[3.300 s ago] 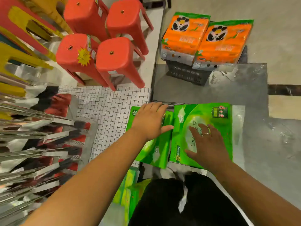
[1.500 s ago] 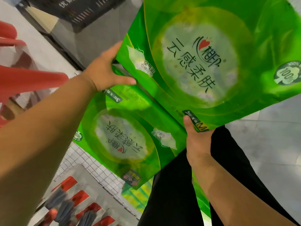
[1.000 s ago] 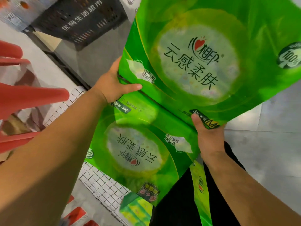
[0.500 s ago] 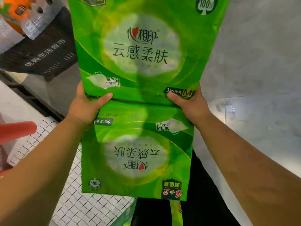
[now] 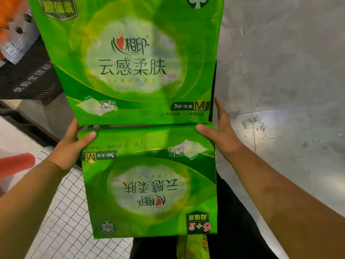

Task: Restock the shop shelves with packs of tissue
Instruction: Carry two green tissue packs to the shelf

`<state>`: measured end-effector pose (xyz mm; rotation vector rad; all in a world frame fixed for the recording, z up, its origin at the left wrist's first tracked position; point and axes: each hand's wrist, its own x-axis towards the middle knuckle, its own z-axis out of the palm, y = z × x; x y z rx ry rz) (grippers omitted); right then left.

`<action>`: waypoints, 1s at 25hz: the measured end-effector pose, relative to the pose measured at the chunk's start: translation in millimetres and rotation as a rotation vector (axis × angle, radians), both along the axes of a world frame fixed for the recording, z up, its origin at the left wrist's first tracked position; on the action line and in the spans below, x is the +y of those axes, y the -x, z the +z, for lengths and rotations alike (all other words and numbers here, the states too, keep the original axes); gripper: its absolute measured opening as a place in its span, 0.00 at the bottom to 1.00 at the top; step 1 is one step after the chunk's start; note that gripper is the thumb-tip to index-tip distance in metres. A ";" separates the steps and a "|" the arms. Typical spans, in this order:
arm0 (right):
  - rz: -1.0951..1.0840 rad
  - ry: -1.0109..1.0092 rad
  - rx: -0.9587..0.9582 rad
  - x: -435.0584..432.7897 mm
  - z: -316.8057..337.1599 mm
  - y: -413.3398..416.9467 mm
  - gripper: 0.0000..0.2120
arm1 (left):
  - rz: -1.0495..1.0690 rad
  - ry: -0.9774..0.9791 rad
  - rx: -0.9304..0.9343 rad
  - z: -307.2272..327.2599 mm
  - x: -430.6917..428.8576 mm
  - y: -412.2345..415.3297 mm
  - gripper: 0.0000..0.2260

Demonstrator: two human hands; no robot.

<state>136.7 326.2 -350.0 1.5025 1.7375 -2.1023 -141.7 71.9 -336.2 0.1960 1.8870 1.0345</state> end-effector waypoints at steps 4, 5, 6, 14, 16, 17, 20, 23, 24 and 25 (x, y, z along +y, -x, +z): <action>-0.113 0.144 0.113 -13.3 -15.7 -1.7 0.60 | -0.048 -0.042 -0.079 -16.4 -18.0 15.2 0.36; -0.142 0.167 0.136 -16.3 -17.7 -1.3 0.59 | -0.086 -0.061 -0.066 -21.4 -24.0 21.1 0.41; -0.165 0.174 0.150 -19.8 -16.0 -1.4 0.57 | -0.118 -0.079 -0.056 -25.8 -28.8 25.6 0.47; -0.335 0.120 0.314 -55.6 -32.4 0.5 0.35 | -0.155 -0.154 -0.046 -44.7 -33.8 39.8 0.53; -0.376 0.052 0.288 -61.7 -23.1 9.4 0.26 | -0.129 -0.147 -0.065 -45.9 -31.0 40.3 0.56; -0.413 0.017 0.256 -63.9 -16.9 14.0 0.25 | -0.121 -0.151 -0.065 -45.7 -29.7 40.5 0.56; -0.442 -0.029 0.178 -64.3 -2.9 23.5 0.24 | -0.098 -0.187 -0.057 -42.1 -27.0 36.6 0.58; -0.381 -0.011 0.132 -55.2 -21.3 8.0 0.26 | -0.066 -0.210 -0.038 -40.7 -25.5 27.4 0.53; -0.358 0.012 0.123 -52.5 -26.7 2.7 0.26 | -0.057 -0.213 -0.031 -41.4 -25.1 23.6 0.52; -0.353 0.037 0.150 -49.9 -28.9 1.0 0.26 | -0.042 -0.218 -0.024 -43.1 -25.7 20.3 0.52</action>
